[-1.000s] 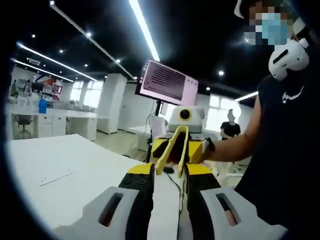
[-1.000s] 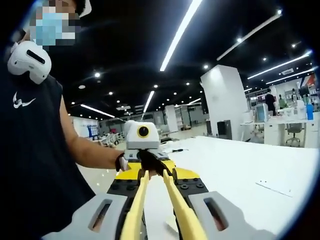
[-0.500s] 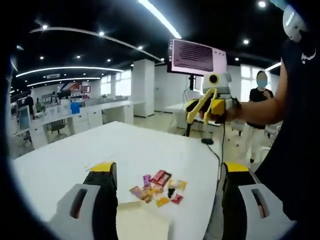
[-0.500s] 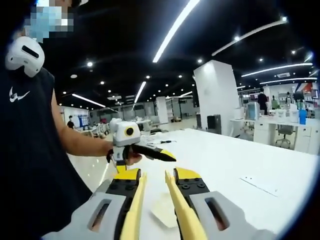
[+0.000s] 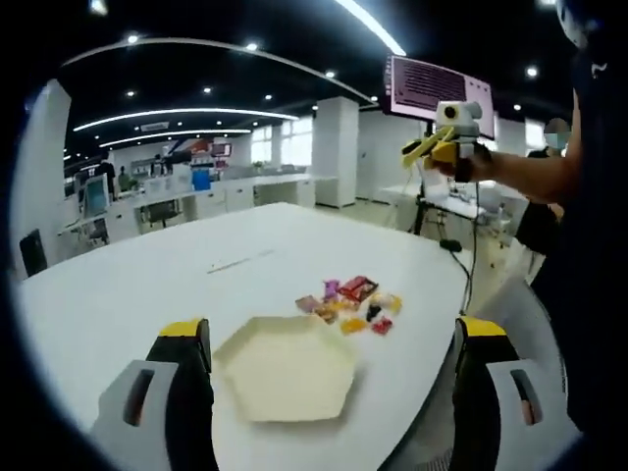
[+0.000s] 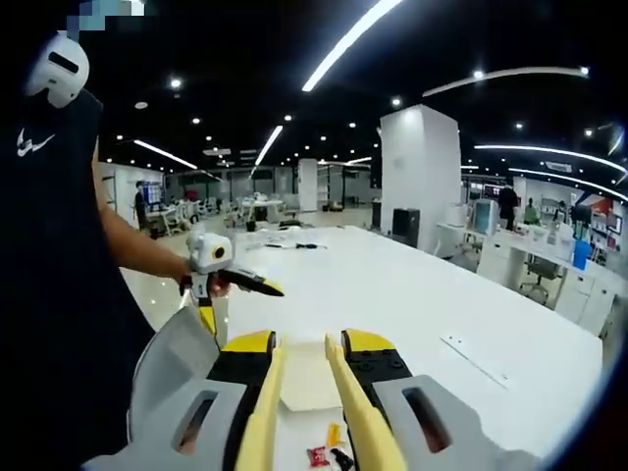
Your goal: Place the target food into the container with the food tongs after gripping and lifting it, then release it inside without dropping or visibly crushing the food.
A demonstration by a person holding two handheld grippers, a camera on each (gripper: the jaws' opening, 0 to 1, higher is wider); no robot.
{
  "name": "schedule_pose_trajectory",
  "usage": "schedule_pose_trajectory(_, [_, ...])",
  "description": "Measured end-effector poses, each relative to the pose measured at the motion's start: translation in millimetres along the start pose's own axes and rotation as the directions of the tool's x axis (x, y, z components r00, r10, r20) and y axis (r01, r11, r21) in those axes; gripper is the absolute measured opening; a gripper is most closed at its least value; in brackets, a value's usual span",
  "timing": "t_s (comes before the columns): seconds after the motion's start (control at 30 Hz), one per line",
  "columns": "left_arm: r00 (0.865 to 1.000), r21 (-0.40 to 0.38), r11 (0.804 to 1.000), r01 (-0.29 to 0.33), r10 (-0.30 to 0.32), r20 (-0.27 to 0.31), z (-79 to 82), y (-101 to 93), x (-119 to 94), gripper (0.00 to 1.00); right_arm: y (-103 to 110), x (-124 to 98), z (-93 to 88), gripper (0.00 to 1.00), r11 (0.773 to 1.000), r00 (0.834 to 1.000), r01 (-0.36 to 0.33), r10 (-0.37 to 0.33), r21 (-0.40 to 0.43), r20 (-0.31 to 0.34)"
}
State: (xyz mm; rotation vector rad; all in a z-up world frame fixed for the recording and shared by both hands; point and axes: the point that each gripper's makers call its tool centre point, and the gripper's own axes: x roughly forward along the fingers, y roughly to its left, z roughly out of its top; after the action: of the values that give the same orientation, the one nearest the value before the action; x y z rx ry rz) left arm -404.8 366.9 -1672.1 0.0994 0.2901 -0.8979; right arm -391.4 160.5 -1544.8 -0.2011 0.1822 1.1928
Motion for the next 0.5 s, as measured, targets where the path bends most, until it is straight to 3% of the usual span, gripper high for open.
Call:
schedule_pose_trajectory(0.1, [0.998, -0.079, 0.996, 0.03, -0.026, 0.048, -13.7, -8.0, -7, 0.99, -1, 2, -6.3, 0.25, 1.0, 0.999, 0.012, -0.013, -0.016, -0.03])
schedule_pose_trajectory(0.17, [0.999, -0.075, 0.997, -0.002, 0.004, 0.037, -25.7, -1.7, -11, 0.99, 4, 2, -10.8, 0.25, 1.0, 0.998, -0.02, 0.02, 0.0, -0.052])
schedule_pose_trajectory(0.23, [0.999, -0.121, 0.992, -0.042, 0.043, 0.008, -40.3, 3.4, -14, 1.0, 3, 3, -13.6, 0.25, 1.0, 0.998, -0.011, 0.011, 0.001, -0.066])
schedule_pose_trajectory(0.4, [0.994, -0.1, 0.989, -0.111, 0.112, 0.009, -56.1, 9.9, -19, 1.0, 2, 1, -18.8, 0.24, 1.0, 0.995, -0.012, 0.011, -0.002, -0.101])
schedule_pose_trajectory(0.5, [0.993, -0.106, 0.987, -0.122, 0.121, -0.015, -66.9, 11.1, -17, 1.0, 0, 1, -23.9, 0.25, 1.0, 0.991, -0.014, 0.011, -0.019, -0.132])
